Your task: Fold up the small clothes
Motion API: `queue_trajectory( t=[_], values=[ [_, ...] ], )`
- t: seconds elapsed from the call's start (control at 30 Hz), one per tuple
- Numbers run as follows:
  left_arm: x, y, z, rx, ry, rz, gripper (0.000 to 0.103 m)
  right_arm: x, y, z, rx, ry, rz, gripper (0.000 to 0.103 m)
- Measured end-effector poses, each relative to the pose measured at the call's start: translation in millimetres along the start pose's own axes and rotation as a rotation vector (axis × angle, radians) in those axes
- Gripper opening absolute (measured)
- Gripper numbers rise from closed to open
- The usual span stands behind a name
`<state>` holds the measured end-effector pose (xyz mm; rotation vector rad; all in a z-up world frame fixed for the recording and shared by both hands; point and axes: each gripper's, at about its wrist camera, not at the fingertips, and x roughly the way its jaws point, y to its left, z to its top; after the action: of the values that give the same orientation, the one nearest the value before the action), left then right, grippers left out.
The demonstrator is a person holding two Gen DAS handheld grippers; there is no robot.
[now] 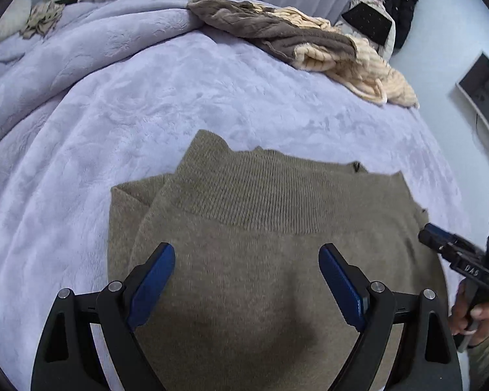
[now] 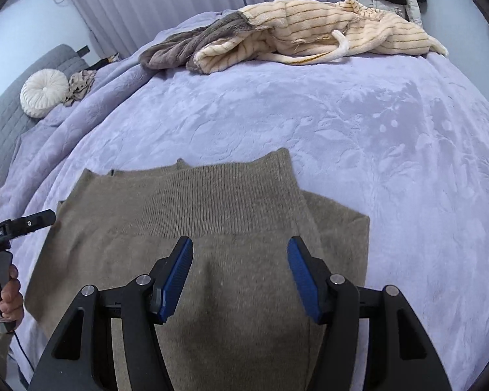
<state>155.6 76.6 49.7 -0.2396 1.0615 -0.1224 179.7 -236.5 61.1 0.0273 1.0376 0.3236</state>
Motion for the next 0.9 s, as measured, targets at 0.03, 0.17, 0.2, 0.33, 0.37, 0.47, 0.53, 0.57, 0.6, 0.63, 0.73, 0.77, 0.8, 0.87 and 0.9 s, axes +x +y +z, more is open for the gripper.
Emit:
queue_trajectory(
  t=[0.03,0.17,0.2,0.33,0.37,0.47,0.53,0.57,0.6,0.63,0.73,0.77,0.8,0.87,0.9],
  values=[
    [5,-2,-5,0.012,0.014,0.042,0.091,3,-1,-5,-0.006,0.019,-0.02,0.064],
    [17,1,-25,0.038,0.062,0.171,0.091,6,-28,-18,0.062,0.049,-0.111,0.064],
    [11,-2,-28,0.038,0.056,0.174,0.091,1,-34,-19,0.093,0.054,-0.159,0.064],
    [-23,-16,-42,0.047,-0.003,0.135,0.091,-33,-28,-32,0.11,0.003,-0.096,0.064],
    [-30,-21,-46,0.058,-0.019,0.14,0.091,-42,-18,-38,0.08,-0.014,-0.094,0.064],
    [-39,-32,-57,0.075,-0.039,0.151,0.091,-59,12,-52,-0.002,-0.04,-0.072,0.064],
    [-42,-34,-64,0.068,-0.036,0.148,0.091,-60,29,-62,-0.055,-0.041,-0.076,0.065],
    [-43,-33,-68,0.059,-0.032,0.146,0.091,-58,34,-68,-0.073,-0.033,-0.082,0.065],
    [-43,-32,-72,0.05,-0.026,0.144,0.091,-53,37,-73,-0.081,-0.017,-0.086,0.065],
    [-44,-30,-77,0.038,-0.022,0.144,0.091,-49,37,-78,-0.075,0.001,-0.089,0.065],
    [-42,-23,-93,0.011,-0.004,0.161,0.091,-39,24,-91,-0.033,0.028,-0.104,0.064],
    [-37,-18,-99,-0.004,0.02,0.182,0.091,-40,19,-95,-0.023,0.023,-0.097,0.064],
    [-34,-14,-107,-0.016,0.037,0.192,0.091,-43,16,-98,-0.013,0.019,-0.093,0.064],
    [-34,-5,-122,-0.04,0.047,0.184,0.091,-53,16,-101,0.001,0.022,-0.104,0.064],
    [-39,-3,-129,-0.046,0.043,0.173,0.091,-57,17,-101,0.0,0.023,-0.114,0.065]
  ],
)
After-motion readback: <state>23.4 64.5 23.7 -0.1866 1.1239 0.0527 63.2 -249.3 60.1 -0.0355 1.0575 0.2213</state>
